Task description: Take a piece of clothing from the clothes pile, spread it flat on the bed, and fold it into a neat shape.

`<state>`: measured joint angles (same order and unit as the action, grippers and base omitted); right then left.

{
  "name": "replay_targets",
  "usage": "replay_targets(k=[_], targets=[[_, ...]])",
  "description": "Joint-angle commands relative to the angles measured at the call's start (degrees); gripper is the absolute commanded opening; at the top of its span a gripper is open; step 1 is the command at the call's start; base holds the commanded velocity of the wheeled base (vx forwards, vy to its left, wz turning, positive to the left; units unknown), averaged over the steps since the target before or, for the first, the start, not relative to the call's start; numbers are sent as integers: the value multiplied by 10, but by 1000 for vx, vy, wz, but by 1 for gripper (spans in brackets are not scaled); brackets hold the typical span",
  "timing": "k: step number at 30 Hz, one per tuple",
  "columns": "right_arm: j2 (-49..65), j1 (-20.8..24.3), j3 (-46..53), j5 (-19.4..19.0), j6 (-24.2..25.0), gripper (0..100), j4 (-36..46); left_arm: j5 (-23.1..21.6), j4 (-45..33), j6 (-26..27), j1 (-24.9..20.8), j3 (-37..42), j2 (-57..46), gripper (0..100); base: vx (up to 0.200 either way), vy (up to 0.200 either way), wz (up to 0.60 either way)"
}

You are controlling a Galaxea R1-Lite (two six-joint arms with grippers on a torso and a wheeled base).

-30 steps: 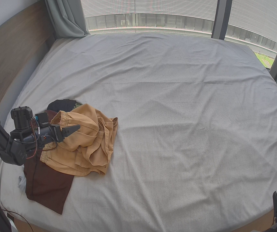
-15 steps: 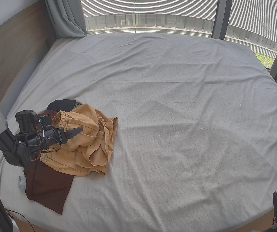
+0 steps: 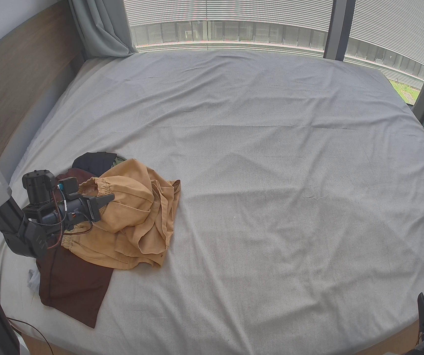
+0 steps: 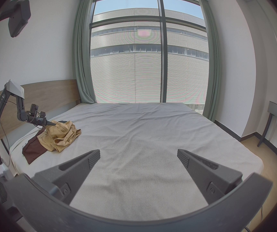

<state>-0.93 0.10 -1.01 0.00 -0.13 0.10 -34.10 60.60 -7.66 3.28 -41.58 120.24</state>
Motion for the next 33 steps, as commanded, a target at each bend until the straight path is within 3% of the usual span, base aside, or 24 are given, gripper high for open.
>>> replay_targets(k=[1, 11, 14, 33], targets=[[9, 0, 9, 0, 0, 100, 0, -2, 0, -9, -5, 7, -11, 0, 0, 0, 0], [9, 0, 9, 0, 0, 100, 0, -15, 71, -213, -57, 72, -124, 0, 0, 0, 0], [9, 0, 9, 0, 0, 100, 0, -14, 96, -242, -71, 89, -142, 0, 0, 0, 0], [9, 0, 9, 0, 0, 100, 0, -11, 156, -232, -93, 135, -166, 0, 0, 0, 0]])
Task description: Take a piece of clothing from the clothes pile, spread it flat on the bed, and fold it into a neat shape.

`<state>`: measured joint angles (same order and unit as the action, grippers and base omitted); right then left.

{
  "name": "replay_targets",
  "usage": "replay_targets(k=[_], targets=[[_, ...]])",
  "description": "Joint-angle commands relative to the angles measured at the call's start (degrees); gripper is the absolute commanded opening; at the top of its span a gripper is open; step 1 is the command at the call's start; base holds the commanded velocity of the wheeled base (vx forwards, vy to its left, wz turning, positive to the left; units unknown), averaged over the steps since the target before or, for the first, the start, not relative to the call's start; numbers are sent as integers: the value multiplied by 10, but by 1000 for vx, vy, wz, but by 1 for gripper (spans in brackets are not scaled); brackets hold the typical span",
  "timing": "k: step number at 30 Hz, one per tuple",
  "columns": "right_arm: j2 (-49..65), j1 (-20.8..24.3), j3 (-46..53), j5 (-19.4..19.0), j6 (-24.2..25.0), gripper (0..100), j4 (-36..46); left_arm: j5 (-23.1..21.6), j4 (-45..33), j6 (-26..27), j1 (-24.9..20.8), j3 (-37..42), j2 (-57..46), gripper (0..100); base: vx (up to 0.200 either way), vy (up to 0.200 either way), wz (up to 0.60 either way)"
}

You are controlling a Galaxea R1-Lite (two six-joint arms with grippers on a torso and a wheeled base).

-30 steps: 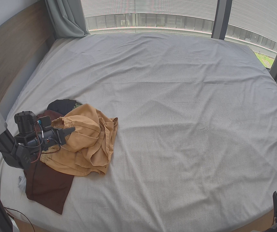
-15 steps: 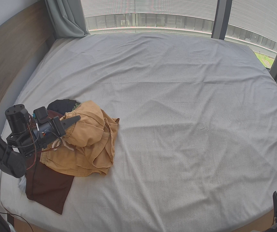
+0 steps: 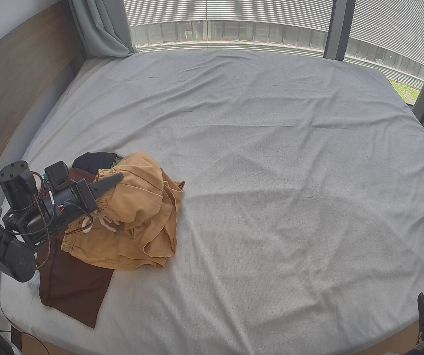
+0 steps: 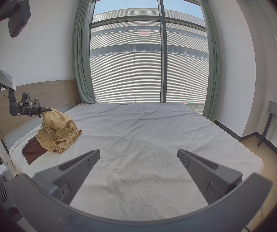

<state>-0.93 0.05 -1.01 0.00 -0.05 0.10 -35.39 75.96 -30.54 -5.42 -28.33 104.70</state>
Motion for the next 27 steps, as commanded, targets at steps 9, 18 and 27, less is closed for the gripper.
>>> replay_targets(k=[9, 18, 27], targets=[[9, 0, 9, 0, 0, 100, 0, 105, 25, -96, -82, -12, -45, 0, 0, 0, 0], [9, 0, 9, 0, 0, 100, 0, 176, 78, -175, -121, -30, -38, 0, 0, 0, 0], [9, 0, 10, 0, 0, 100, 0, 232, 93, -240, -172, -38, -44, 0, 0, 0, 0]])
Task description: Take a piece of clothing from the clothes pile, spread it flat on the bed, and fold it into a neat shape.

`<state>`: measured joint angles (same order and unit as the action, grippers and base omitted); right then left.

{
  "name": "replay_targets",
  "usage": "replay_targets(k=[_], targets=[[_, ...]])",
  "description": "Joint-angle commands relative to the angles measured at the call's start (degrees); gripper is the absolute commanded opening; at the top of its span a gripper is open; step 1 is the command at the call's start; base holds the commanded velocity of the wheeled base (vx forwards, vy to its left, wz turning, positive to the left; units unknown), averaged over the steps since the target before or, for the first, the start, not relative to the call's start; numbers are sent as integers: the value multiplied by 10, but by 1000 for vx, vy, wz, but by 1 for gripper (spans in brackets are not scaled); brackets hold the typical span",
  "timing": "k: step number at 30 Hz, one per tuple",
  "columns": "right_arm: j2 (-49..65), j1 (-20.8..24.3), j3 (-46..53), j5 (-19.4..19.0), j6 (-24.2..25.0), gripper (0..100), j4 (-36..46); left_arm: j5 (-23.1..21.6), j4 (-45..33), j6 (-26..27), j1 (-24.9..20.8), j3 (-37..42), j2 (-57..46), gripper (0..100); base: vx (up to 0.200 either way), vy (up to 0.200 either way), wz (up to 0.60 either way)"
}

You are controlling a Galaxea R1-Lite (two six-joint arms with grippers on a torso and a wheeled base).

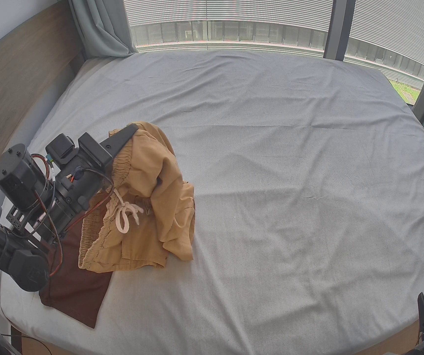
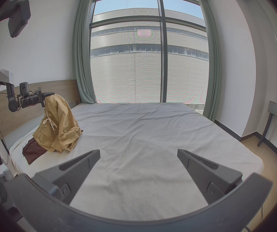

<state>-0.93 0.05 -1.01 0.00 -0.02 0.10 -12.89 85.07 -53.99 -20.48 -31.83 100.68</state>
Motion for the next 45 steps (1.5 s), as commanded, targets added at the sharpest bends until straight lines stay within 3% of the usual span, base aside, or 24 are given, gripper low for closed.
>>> replay_targets(k=[1, 7, 17, 26, 32, 39, 45], targets=[[9, 0, 10, 0, -1, 100, 0, 13, 2, -11, -26, -3, -4, 0, 0, 0, 0], [9, 0, 10, 0, -1, 100, 0, 49, 2, -38, -66, -12, -5, 0, 0, 0, 0], [9, 0, 10, -1, -1, 100, 0, 54, 1, -84, -141, -28, -28, 0, 0, 0, 0], [9, 0, 9, 0, -2, 100, 0, 75, -9, -87, -209, -69, -29, 0, 0, 0, 0], [9, 0, 9, -1, -2, 100, 0, 72, -10, -86, -260, -82, 2, 0, 0, 0, 0], [9, 0, 9, 0, -2, 100, 0, 64, -4, -83, -283, -115, 90, 0, 0, 0, 0], [9, 0, 9, 0, -2, 100, 1, 20, 2, -85, -318, -146, 138, 0, 0, 0, 0]])
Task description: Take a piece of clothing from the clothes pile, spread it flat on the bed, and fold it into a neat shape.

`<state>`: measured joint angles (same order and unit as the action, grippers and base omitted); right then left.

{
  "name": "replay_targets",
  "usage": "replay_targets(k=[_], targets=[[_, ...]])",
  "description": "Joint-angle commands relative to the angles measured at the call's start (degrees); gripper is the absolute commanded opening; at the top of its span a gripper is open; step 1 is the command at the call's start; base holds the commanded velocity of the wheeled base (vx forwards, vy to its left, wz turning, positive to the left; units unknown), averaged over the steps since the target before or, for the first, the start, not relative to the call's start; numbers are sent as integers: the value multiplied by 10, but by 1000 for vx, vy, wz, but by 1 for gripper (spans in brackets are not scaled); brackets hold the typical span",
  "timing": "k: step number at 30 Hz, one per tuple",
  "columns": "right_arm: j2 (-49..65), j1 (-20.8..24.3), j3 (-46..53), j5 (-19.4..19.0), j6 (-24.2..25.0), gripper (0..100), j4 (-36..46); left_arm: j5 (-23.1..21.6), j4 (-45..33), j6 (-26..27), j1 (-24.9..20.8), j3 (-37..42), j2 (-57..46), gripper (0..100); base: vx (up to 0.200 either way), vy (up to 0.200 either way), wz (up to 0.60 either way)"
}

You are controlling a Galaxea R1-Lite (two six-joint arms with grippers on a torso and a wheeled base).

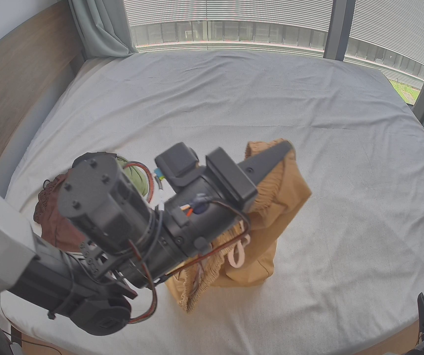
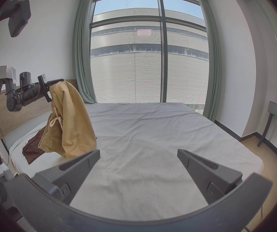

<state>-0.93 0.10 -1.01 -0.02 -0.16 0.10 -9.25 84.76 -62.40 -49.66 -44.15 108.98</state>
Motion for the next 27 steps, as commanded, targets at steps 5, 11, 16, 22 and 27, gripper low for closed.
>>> replay_targets(k=[5, 11, 16, 22, 27], targets=[[9, 0, 9, -1, 0, 100, 0, -24, 9, -2, -61, -51, 83, 0, 0, 0, 0], [9, 0, 9, -1, 1, 100, 1, -42, 7, -9, -78, -89, 76, 0, 0, 0, 0], [9, 0, 9, -1, 1, 100, 1, -41, -7, -55, -85, -126, 29, 0, 0, 0, 0], [9, 0, 9, 0, 1, 100, 0, -34, -11, -108, -76, -146, -18, 0, 0, 0, 0], [9, 0, 9, -1, 1, 100, 1, -30, -19, -105, -30, -110, -13, 0, 0, 0, 0]])
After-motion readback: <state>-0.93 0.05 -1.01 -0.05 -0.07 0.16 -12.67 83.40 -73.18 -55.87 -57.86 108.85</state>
